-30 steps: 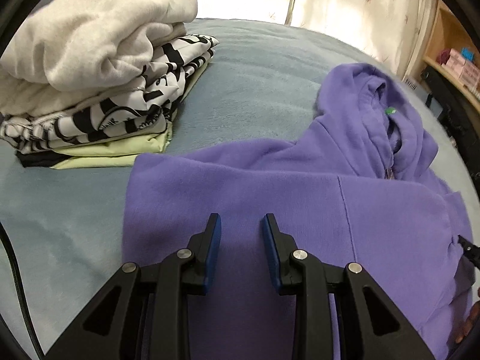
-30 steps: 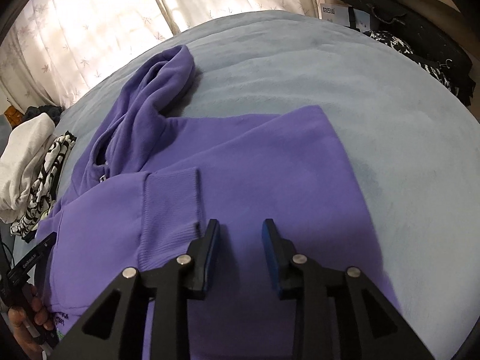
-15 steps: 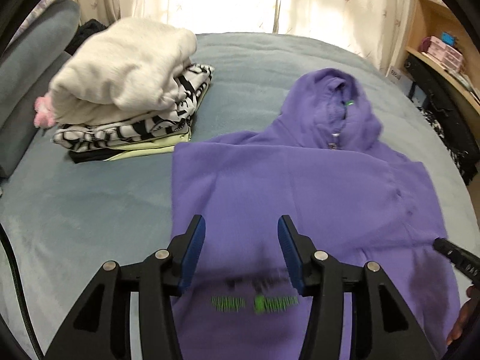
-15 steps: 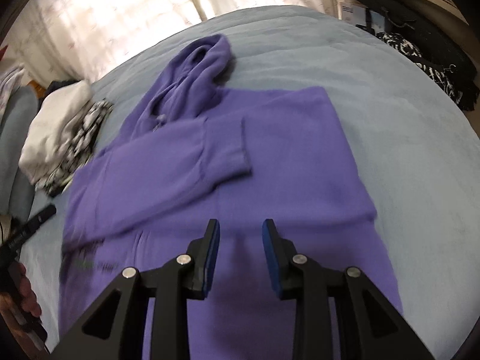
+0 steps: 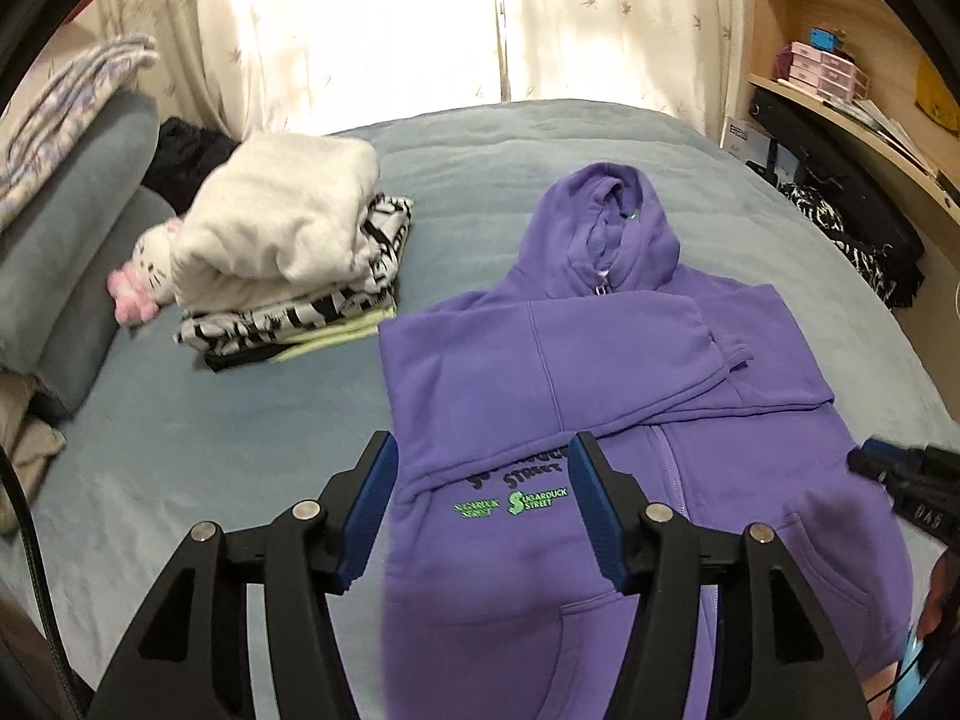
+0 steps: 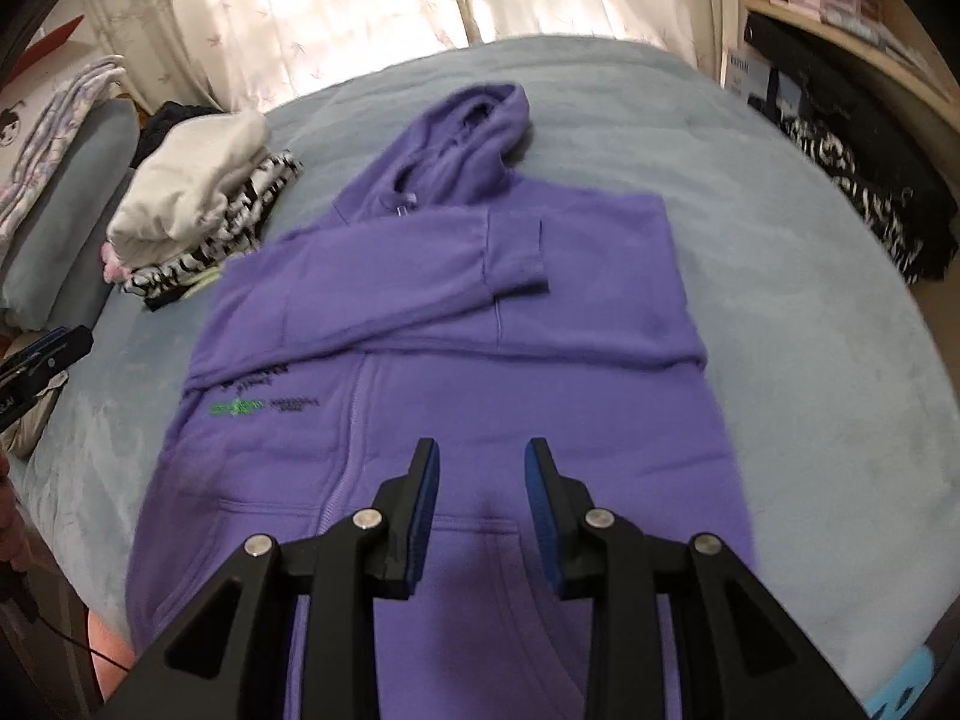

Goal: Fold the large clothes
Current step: 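Open the left tool and lift both tools off the hoodie, then move both tools down to the ribbed hem of the purple hoodie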

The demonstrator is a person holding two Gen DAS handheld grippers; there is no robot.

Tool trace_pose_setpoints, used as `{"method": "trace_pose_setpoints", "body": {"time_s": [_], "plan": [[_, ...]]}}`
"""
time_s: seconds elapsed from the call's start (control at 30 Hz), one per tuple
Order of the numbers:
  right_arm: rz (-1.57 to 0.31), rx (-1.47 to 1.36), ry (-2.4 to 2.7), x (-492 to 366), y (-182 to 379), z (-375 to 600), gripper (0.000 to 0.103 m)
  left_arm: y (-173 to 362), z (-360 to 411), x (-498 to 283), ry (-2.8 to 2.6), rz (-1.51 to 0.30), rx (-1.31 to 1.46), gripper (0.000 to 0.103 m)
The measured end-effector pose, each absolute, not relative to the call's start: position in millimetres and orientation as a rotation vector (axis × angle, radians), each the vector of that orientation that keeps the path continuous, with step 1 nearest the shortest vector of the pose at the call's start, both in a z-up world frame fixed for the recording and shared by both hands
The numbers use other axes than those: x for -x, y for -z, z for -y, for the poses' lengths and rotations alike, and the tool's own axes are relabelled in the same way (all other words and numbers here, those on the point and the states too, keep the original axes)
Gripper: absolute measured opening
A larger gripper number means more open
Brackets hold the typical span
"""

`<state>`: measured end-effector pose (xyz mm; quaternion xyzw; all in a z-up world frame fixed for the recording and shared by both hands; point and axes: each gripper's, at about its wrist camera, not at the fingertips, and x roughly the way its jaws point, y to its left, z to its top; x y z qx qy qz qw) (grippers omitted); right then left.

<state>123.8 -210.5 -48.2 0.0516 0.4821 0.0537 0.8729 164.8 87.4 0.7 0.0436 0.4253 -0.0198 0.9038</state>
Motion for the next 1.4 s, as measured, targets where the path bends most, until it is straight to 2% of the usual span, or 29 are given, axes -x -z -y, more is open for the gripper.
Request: {"method": "trace_pose_setpoints", "body": {"time_s": [0.2, 0.3, 0.43, 0.73, 0.87, 0.9, 1.4], "plan": [[-0.923, -0.037, -0.093, -133.5, -5.5, 218.8, 0.029, -42.0, -98.6, -177.0, 0.054, -0.845, -0.153, 0.066], [-0.893, -0.008, -0.076, -140.7, -22.6, 222.6, 0.030, -56.1, -102.5, -184.9, 0.025, -0.825, -0.184, 0.070], [-0.904, -0.011, -0.080, -143.1, -26.4, 225.7, 0.030, -58.4, -106.0, -185.9, 0.023, -0.831, -0.189, 0.070], [-0.950, -0.020, -0.110, -98.2, -5.5, 233.5, 0.032, -33.4, -105.9, -133.5, 0.074, -0.894, -0.224, 0.070], [-0.951, -0.060, -0.117, -67.4, 6.5, 245.7, 0.047, -19.3, -113.0, -99.1, 0.089, -0.926, -0.192, 0.071], [-0.953, -0.072, -0.117, -59.8, 10.3, 248.6, 0.048, -15.9, -115.8, -91.0, 0.093, -0.935, -0.179, 0.071], [-1.016, -0.232, -0.080, 6.8, 64.2, 290.0, 0.050, 70.5, -157.7, 2.5, -0.008, -1.090, -0.004, 0.073]]}}
